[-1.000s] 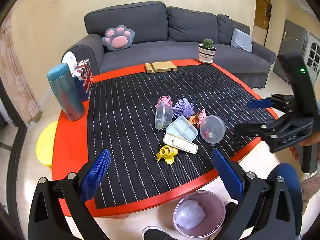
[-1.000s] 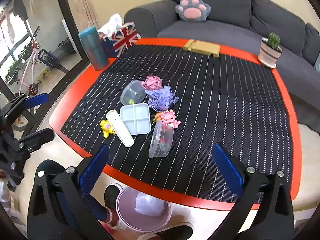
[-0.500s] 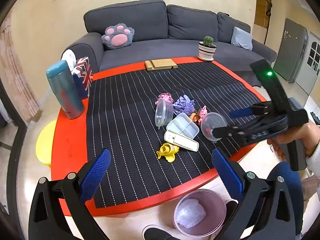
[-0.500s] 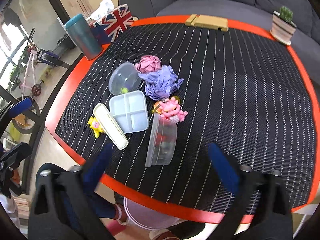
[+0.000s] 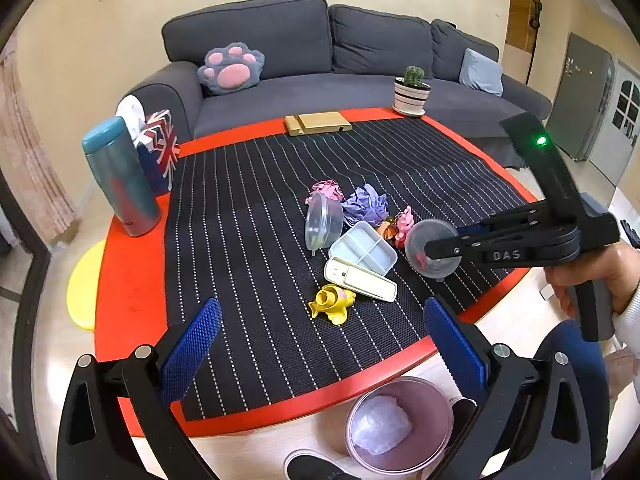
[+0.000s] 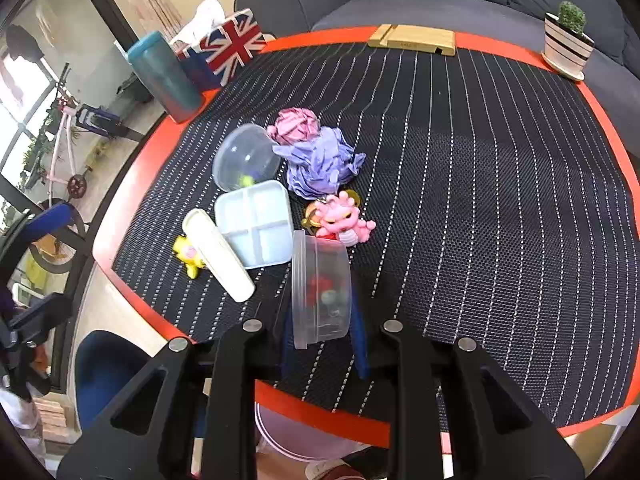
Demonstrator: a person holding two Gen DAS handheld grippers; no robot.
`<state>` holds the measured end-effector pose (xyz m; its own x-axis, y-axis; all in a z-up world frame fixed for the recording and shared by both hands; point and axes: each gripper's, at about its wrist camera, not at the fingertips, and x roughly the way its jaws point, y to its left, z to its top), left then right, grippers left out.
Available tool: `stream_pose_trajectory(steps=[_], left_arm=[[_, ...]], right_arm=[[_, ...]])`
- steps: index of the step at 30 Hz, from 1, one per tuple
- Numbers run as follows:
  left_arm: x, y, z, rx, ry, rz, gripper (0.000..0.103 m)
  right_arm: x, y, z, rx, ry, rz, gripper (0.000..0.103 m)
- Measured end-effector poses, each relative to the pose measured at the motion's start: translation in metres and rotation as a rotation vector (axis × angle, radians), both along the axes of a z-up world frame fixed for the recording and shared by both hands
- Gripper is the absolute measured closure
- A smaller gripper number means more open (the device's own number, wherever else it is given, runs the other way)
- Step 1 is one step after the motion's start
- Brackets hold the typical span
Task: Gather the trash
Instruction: 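Reach the right gripper to the clear rectangular tub and close on it, then grasp the small clear round bowl with the left gripper while the right gripper holds the tub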
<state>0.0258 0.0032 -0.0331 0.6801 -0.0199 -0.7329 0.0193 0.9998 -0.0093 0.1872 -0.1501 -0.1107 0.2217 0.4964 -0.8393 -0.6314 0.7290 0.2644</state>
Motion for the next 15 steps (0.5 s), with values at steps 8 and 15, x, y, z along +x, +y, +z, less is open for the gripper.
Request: stream_pose_trajectory(steps=[8, 15], left_arm=[[0.021, 0.002, -0.006, -0.012, 0.035, -0.035, 0.006], [0.047, 0.008, -0.014, -0.031, 0.083, -0.035, 0.006]], right_arm=[[-0.011, -0.016, 0.023, 0.051, -0.015, 0.009, 0.08], [-0.015, -0.028, 0.033, 0.065, -0.029, 0.002, 0.08]])
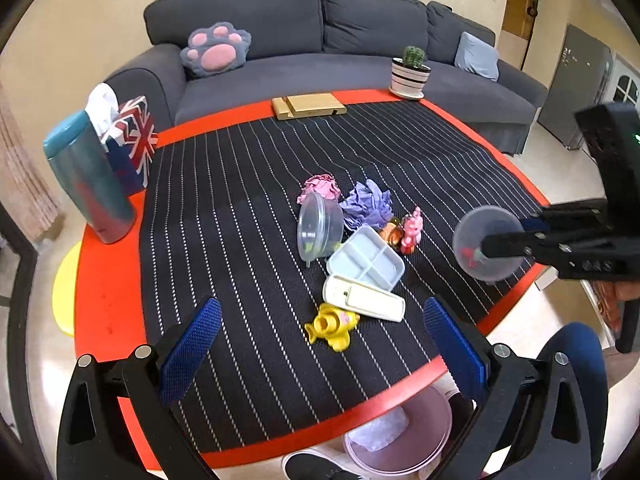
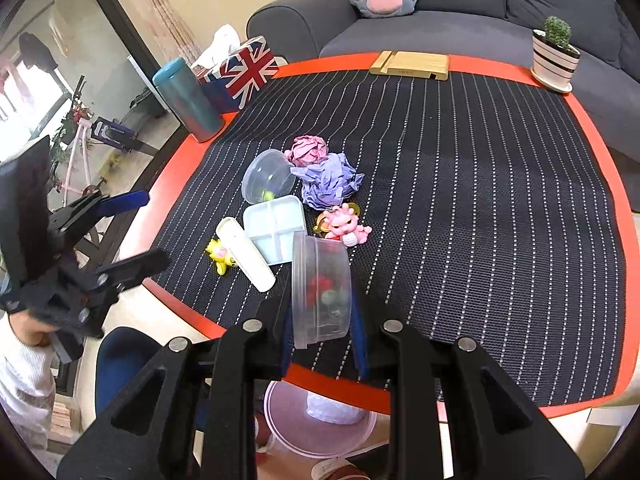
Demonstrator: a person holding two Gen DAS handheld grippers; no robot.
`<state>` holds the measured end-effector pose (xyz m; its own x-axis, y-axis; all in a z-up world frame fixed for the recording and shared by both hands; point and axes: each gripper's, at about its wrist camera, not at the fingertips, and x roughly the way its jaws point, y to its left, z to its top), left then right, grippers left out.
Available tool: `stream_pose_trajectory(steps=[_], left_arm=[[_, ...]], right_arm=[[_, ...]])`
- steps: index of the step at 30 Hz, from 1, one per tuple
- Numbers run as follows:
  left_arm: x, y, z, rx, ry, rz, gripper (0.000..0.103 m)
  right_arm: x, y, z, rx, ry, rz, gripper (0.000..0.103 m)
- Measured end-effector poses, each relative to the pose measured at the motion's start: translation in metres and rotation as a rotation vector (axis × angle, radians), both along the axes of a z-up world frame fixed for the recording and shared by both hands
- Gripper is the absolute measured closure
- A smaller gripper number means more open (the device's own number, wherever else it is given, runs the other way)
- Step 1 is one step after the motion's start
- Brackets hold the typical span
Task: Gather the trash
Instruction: 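Grasp the small clear round bowl with the left gripper while the right gripper holds the tub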
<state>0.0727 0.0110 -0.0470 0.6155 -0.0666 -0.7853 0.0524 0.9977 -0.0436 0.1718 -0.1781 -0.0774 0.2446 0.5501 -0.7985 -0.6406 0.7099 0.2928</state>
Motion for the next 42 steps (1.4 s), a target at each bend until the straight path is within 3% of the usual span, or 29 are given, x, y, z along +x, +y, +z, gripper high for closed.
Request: stream_pose_trajectory(steps=[15, 23, 25, 29, 33, 35, 36, 42], left_arm=[[0.065, 0.003, -0.011, 0.01, 0.089, 0.006, 0.006], [0.091, 0.007, -0.019, -0.028, 0.128, 0.033, 0.008], [0.095, 0.007, -0.022, -0.039, 0.141, 0.031, 0.023], [0.101, 0.007, -0.03, -0.064, 0.171, 0.032, 0.035], [0.104, 0.006, -0.035, -0.082, 0.19, 0.026, 0.064], [0.103, 0.006, -0.036, -0.084, 0.184, 0.025, 0.068], [0.103, 0.006, -0.036, -0.085, 0.18, 0.025, 0.076], [0.098, 0.008, -0.027, -0.079, 0.143, 0.025, 0.079]], right_arm=[[0.002, -0.011, 0.001, -0.011, 0.0, -0.014, 0.08], [0.003, -0.017, 0.001, -0.015, 0.001, -0.026, 0.08], [0.003, -0.018, 0.0, -0.013, 0.002, -0.03, 0.08], [0.003, -0.02, 0.0, -0.012, 0.004, -0.034, 0.08], [0.004, -0.021, -0.002, -0.011, 0.008, -0.036, 0.08], [0.004, -0.021, -0.001, -0.009, 0.008, -0.035, 0.08], [0.004, -0.021, -0.001, -0.007, 0.007, -0.034, 0.08], [0.005, -0.02, 0.001, -0.003, -0.002, -0.036, 0.08]])
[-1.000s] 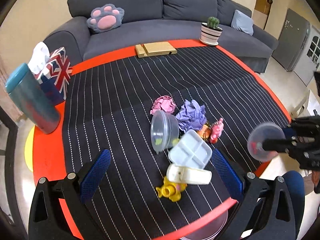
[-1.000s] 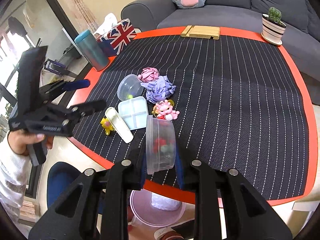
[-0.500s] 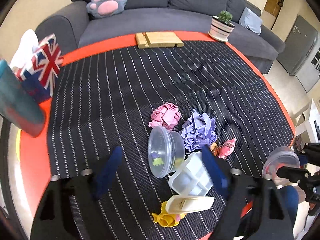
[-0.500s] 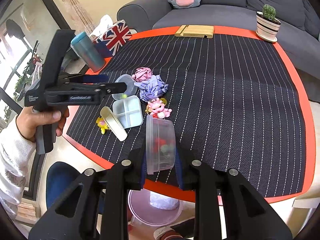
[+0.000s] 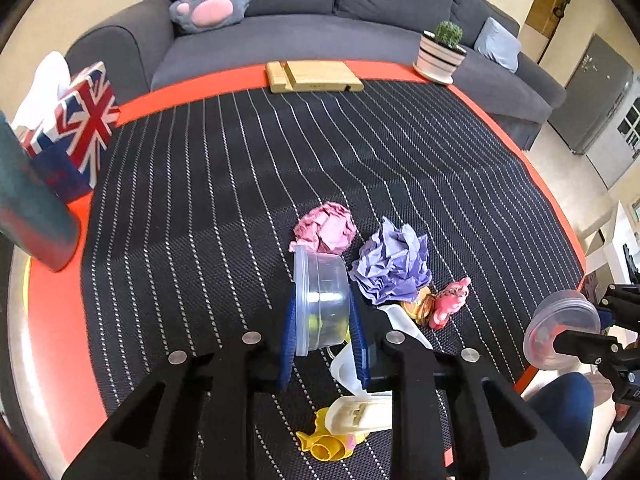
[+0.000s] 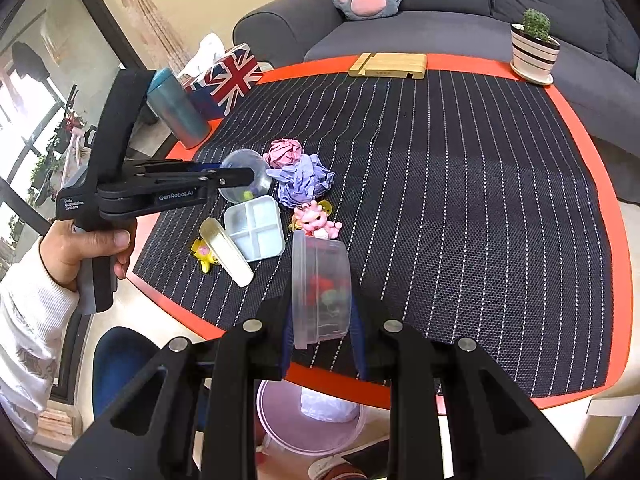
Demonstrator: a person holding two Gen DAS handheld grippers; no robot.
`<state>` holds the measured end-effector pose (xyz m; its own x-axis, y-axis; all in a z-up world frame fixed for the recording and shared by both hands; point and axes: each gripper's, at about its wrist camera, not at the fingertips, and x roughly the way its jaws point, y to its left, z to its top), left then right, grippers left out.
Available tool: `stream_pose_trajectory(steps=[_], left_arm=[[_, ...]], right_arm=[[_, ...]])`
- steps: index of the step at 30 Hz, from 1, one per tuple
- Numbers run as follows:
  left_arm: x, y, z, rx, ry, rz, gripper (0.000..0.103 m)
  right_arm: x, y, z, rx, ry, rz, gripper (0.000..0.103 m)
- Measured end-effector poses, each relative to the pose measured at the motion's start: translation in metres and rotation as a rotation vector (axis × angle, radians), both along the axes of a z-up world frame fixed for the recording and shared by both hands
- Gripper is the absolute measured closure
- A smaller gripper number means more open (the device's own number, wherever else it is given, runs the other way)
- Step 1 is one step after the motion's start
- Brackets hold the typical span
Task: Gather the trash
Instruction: 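Grasp the small clear round bowl with the left gripper while the right gripper holds the tub, then carry the tub and bowl over the pink bin and open both grippers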
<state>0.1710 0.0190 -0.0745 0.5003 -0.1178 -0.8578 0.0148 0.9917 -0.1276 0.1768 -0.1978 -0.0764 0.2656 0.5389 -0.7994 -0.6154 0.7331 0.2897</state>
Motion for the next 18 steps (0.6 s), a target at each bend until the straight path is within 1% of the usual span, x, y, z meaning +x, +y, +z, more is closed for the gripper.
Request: stream_pose_trajectory(steps=[7, 14, 18], left_arm=[[-0.02, 0.0, 0.024, 0.009, -0.055, -0.003, 0.079], [-0.058, -0.007, 0.056, 0.018, -0.122, -0.033, 0.079], [-0.083, -0.017, 0.067, 0.012, -0.142, -0.062, 0.079]], right_arm=[[-0.008, 0.001, 0.01, 0.0, -0.025, 0.013, 0.08], [-0.024, 0.0, 0.026, 0.001, -0.07, 0.03, 0.08], [-0.036, -0.001, 0.035, 0.003, -0.094, 0.049, 0.08]])
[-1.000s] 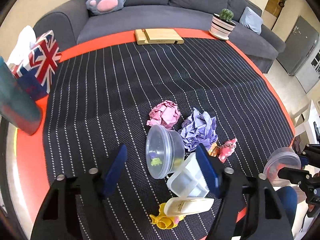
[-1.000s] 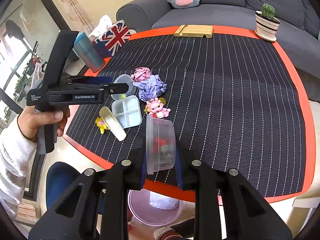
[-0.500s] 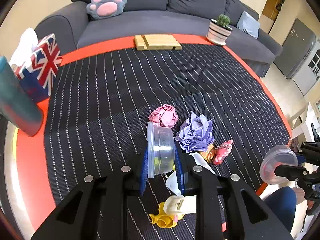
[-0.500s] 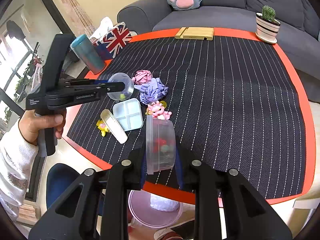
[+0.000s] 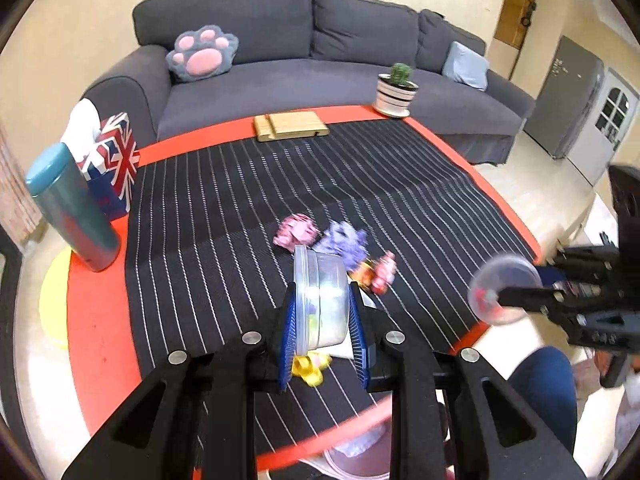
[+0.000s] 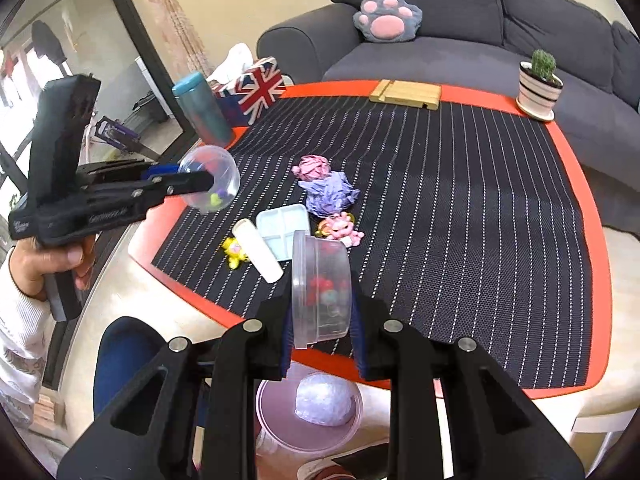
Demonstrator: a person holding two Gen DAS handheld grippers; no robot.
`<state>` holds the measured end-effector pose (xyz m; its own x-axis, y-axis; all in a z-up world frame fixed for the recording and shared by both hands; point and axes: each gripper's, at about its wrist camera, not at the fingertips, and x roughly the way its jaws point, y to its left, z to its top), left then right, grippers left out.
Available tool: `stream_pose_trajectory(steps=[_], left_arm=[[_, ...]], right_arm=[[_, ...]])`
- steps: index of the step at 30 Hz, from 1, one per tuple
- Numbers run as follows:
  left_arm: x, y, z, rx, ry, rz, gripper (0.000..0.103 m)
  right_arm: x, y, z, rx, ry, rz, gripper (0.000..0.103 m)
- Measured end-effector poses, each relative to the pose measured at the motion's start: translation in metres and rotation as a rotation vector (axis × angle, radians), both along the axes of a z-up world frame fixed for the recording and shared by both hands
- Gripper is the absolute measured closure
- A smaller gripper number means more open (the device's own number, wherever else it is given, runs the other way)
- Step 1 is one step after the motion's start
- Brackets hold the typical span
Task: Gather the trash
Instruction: 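Carry the tub and bowl over the pink bin and open both grippers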
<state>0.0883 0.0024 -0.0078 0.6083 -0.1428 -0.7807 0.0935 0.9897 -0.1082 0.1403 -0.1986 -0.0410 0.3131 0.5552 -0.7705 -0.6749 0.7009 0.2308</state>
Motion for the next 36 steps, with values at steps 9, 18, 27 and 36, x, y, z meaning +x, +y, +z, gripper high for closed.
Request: stream_pose_trajectory(steps=[9, 18, 27, 36], left_arm=[[-0.053, -0.024, 0.002, -0.015, -0.018, -0.05, 0.079], [-0.088, -0.043, -0.011, -0.03, -0.004, -0.084, 0.079], [-0.117, -0.049, -0.029, -0.056, 0.021, -0.083, 0.079], [-0.129, -0.05, -0.036, -0.08, 0.035, -0.085, 0.079]], right_arm=[[-0.036, -0.005, 0.016, 0.002, -0.045, 0.053, 0.08], [-0.074, -0.011, 0.003, -0.016, -0.037, 0.096, 0.08], [-0.106, -0.012, -0.023, -0.023, 0.023, 0.137, 0.08], [-0.114, -0.007, -0.04, -0.022, 0.063, 0.151, 0.039]])
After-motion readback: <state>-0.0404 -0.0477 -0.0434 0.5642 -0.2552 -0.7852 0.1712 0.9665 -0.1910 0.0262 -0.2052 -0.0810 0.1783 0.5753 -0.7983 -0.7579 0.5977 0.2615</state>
